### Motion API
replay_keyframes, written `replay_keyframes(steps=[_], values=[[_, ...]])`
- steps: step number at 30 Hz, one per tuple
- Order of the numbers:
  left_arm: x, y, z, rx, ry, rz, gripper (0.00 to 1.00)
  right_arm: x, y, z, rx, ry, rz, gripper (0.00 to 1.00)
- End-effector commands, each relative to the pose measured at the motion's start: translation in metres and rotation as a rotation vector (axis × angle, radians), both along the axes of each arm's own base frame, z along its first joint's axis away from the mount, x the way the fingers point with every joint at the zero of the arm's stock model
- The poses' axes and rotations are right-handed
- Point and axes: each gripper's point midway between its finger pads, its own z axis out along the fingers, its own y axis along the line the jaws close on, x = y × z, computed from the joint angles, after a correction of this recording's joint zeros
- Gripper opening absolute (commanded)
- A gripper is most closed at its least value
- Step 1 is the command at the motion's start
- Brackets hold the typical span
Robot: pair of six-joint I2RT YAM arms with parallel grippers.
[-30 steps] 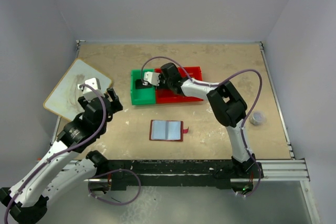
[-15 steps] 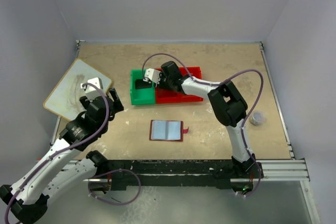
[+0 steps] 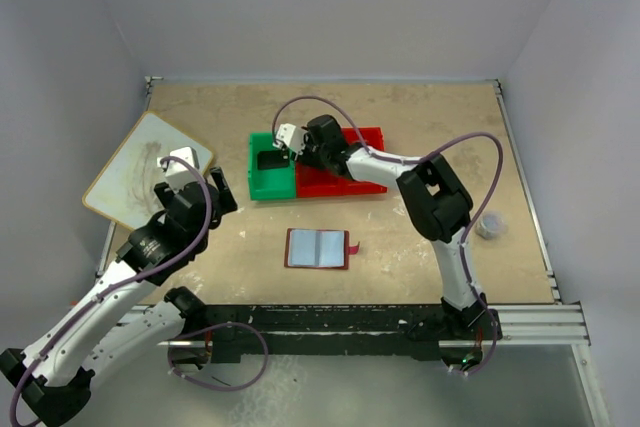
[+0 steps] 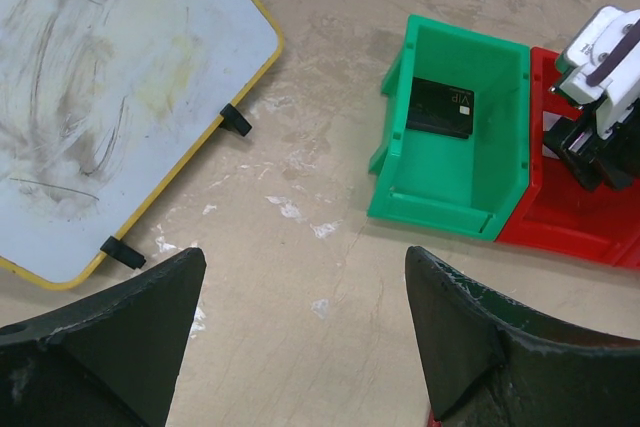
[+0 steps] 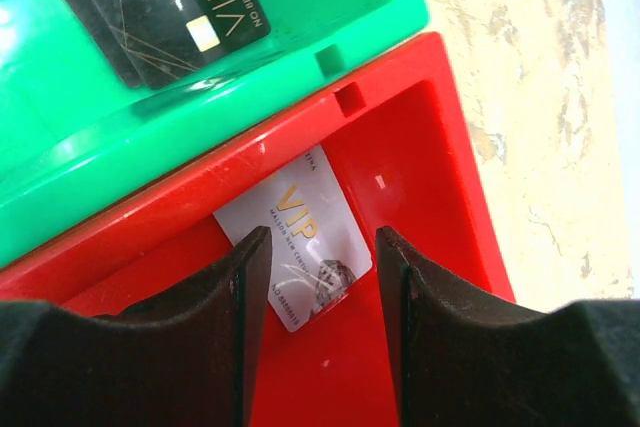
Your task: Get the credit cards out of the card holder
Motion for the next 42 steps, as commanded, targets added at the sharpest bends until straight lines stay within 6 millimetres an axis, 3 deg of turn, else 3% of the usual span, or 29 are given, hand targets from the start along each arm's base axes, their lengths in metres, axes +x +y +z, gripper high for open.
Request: replay_keyframes(steps=[1,4,7,9,11,13,17,25,29,35,38,42], values=[[0.002,-0.001,0.017,-0.019,-0.036,0.001,0.79,0.011,0.004,0.083,0.194,-0.14,-0.067,0.49],[0.002,0.001,0.018,-0.021,-0.04,0.006,0.79,0.008,-0.001,0.127,0.305,-0.21,-0.114,0.49],[0.001,0.002,0.019,-0.023,-0.045,0.014,0.79,-0.001,-0.022,0.186,0.471,-0.294,-0.233,0.5],[0.001,0.003,0.019,-0.021,-0.047,0.02,0.79,-0.009,-0.044,0.208,0.594,-0.298,-0.382,0.51],[0.001,0.005,0.02,-0.02,-0.05,0.026,0.79,-0.019,-0.063,0.216,0.697,-0.251,-0.509,0.59],[0.001,0.007,0.02,-0.017,-0.052,0.038,0.79,-0.032,-0.067,0.21,0.768,-0.161,-0.564,0.62],[-0.001,0.017,0.023,-0.011,-0.063,0.092,0.79,-0.064,-0.07,0.178,0.823,0.058,-0.65,0.6],[-0.003,0.029,0.024,0.011,-0.071,0.163,0.81,-0.124,-0.092,0.135,0.983,0.25,-0.765,0.61],[-0.002,0.03,0.023,0.017,-0.071,0.179,0.82,-0.15,-0.075,0.128,0.941,0.334,-0.68,0.61],[-0.002,0.032,0.023,0.027,-0.065,0.191,0.82,-0.182,-0.051,0.092,0.665,0.263,-0.907,0.64],[-0.005,0.039,0.026,0.033,-0.073,0.227,0.82,-0.194,-0.04,0.083,0.66,0.271,-0.947,0.64],[-0.008,0.049,0.03,0.032,-0.1,0.283,0.82,-0.216,-0.007,0.076,0.754,0.36,-0.9,0.64]])
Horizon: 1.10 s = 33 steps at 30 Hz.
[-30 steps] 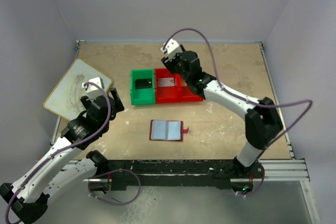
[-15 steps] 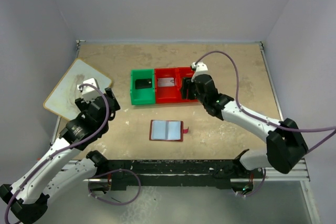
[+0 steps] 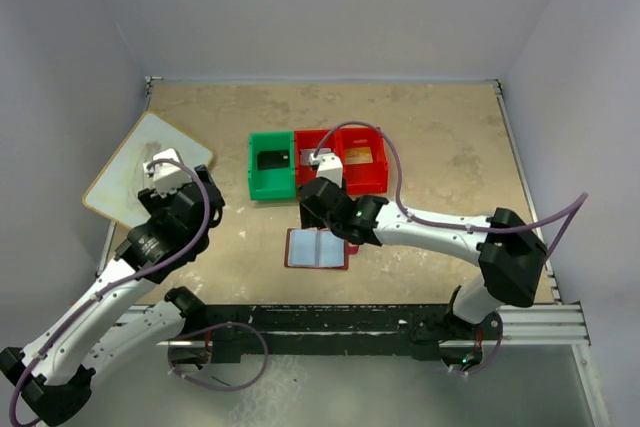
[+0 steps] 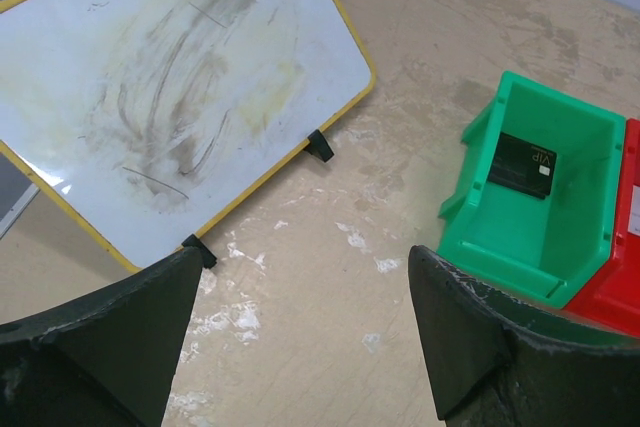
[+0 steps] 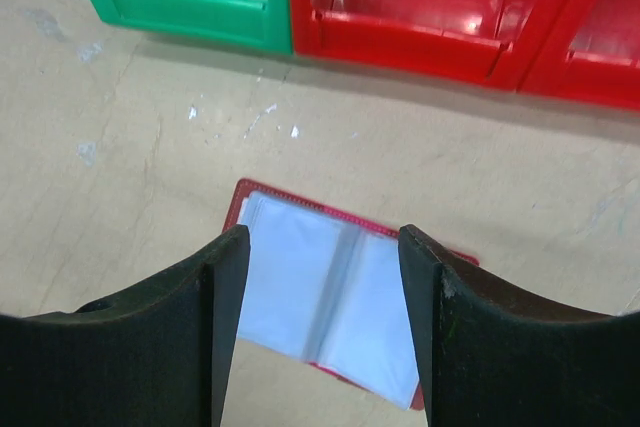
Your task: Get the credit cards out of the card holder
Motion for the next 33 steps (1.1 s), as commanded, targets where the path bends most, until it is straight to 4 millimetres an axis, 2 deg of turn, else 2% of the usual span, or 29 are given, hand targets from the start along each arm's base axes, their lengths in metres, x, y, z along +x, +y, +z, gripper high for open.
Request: replay_keyframes(steps=[1,5,9,13,17,23,33], values=[[-0.003,0.015,0.023,-0.025,-0.085,0.095,0.82,-0.012,0.005,0.001,0.097,0.003,-0.098,0.64],[-0.004,0.017,0.024,-0.024,-0.09,0.104,0.82,-0.026,0.003,-0.016,0.102,0.046,-0.122,0.64],[-0.003,0.017,0.022,-0.018,-0.084,0.103,0.82,-0.033,0.002,-0.024,0.114,0.074,-0.115,0.63],[0.0,0.013,0.02,-0.015,-0.068,0.088,0.82,-0.041,0.014,-0.031,0.14,0.115,-0.053,0.64],[0.001,0.012,0.018,-0.001,-0.053,0.085,0.82,-0.048,0.021,-0.047,0.121,0.158,-0.043,0.65],[0.0,0.013,0.019,0.0,-0.056,0.091,0.82,-0.047,0.03,-0.062,0.069,0.184,-0.049,0.65],[-0.001,0.012,0.017,0.005,-0.048,0.072,0.82,-0.041,0.045,-0.066,0.016,0.178,-0.02,0.67]])
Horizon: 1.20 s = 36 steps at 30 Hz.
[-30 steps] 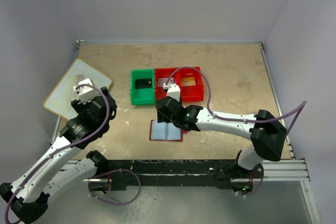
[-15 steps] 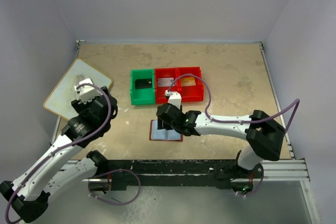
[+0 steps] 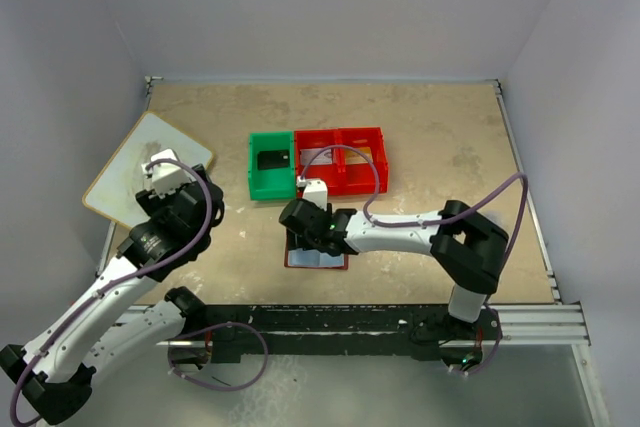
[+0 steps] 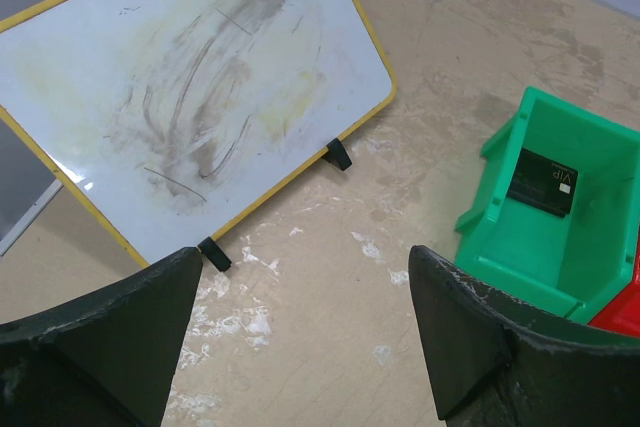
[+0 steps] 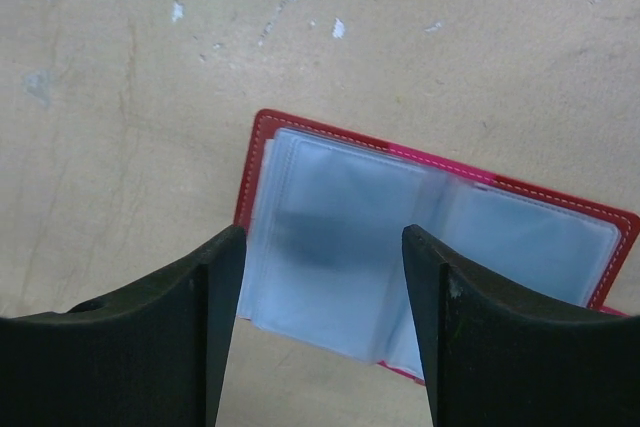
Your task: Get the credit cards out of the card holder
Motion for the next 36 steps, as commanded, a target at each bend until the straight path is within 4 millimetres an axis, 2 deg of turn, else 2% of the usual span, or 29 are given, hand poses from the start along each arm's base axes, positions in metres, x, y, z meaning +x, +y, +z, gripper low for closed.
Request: replay_keyframes(steps=[1,9,12,18,25,29,36], values=[[0.002,0.0,0.016,-0.014,-0.032,0.0,0.82,0.006,0.012,0.015,0.007,-0.027,0.002,0.67],[0.003,-0.001,0.015,-0.006,-0.022,-0.002,0.82,0.003,-0.005,0.002,-0.066,-0.006,-0.061,0.67],[0.003,-0.001,0.014,-0.009,-0.022,-0.004,0.82,0.0,-0.005,0.001,-0.05,0.001,-0.051,0.67],[0.004,-0.003,0.013,-0.005,-0.011,-0.014,0.82,-0.011,0.003,-0.017,-0.027,0.062,-0.001,0.69],[0.005,-0.005,0.011,-0.003,-0.003,-0.021,0.82,-0.012,-0.006,-0.032,-0.068,0.089,-0.051,0.65],[0.005,-0.005,0.011,-0.003,-0.001,-0.023,0.82,-0.017,0.001,-0.032,0.002,0.105,-0.026,0.61],[0.005,-0.006,0.01,-0.009,-0.001,-0.029,0.82,-0.019,0.01,-0.021,0.132,0.107,0.009,0.6]])
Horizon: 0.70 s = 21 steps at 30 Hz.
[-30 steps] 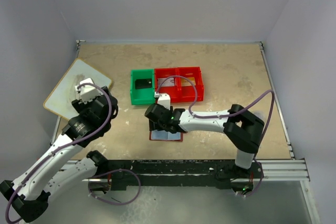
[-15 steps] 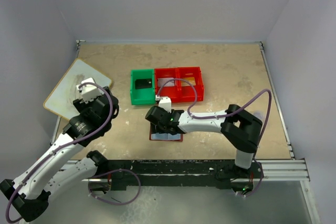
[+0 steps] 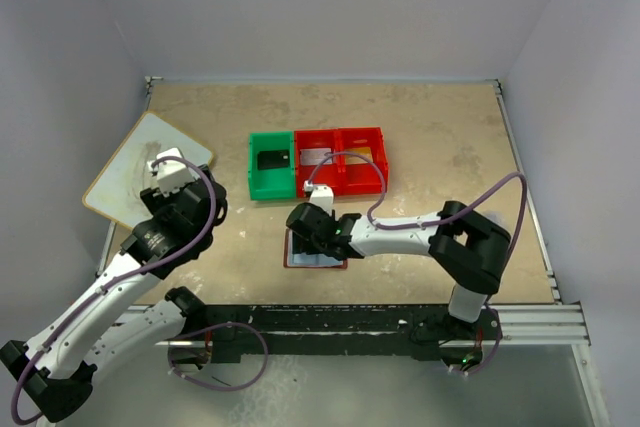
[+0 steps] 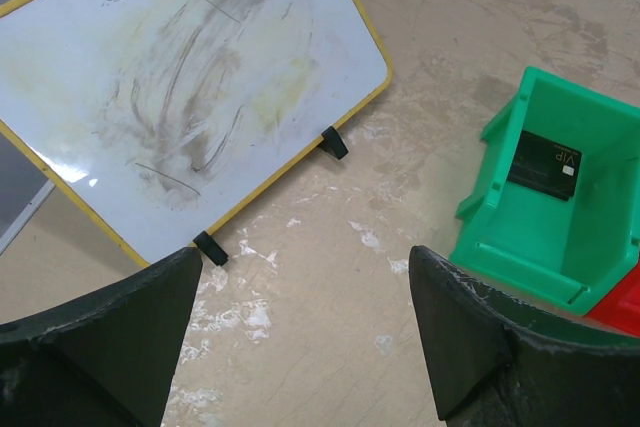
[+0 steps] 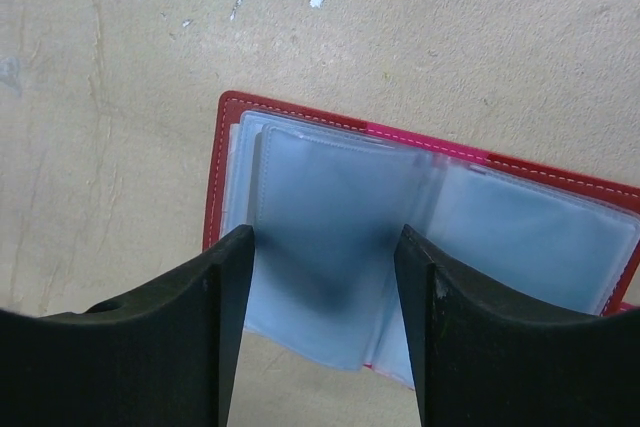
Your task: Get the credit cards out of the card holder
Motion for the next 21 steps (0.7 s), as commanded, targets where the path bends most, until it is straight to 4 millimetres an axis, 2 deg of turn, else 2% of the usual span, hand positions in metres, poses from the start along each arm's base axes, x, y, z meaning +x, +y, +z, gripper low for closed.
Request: replay_keyframes(steps=[1,4,10,14,18,21], values=[[0.003,-0.001,0.015,-0.022,-0.034,-0.002,0.82,-0.013,0.007,-0.007,0.092,0.071,0.022,0.59],[0.004,-0.003,0.014,-0.024,-0.027,-0.011,0.82,-0.016,0.004,-0.009,0.137,0.091,0.023,0.57],[0.005,-0.009,0.011,-0.034,-0.013,-0.042,0.82,-0.016,0.006,-0.003,0.277,0.126,0.027,0.5],[0.005,-0.01,0.011,-0.037,-0.013,-0.045,0.82,-0.016,0.004,-0.002,0.302,0.133,0.015,0.42],[0.006,-0.012,0.01,-0.044,-0.01,-0.061,0.82,-0.015,-0.003,-0.01,0.284,0.146,-0.013,0.35],[0.008,-0.025,0.004,-0.072,0.01,-0.118,0.82,-0.015,-0.006,-0.014,0.293,0.155,-0.032,0.31]])
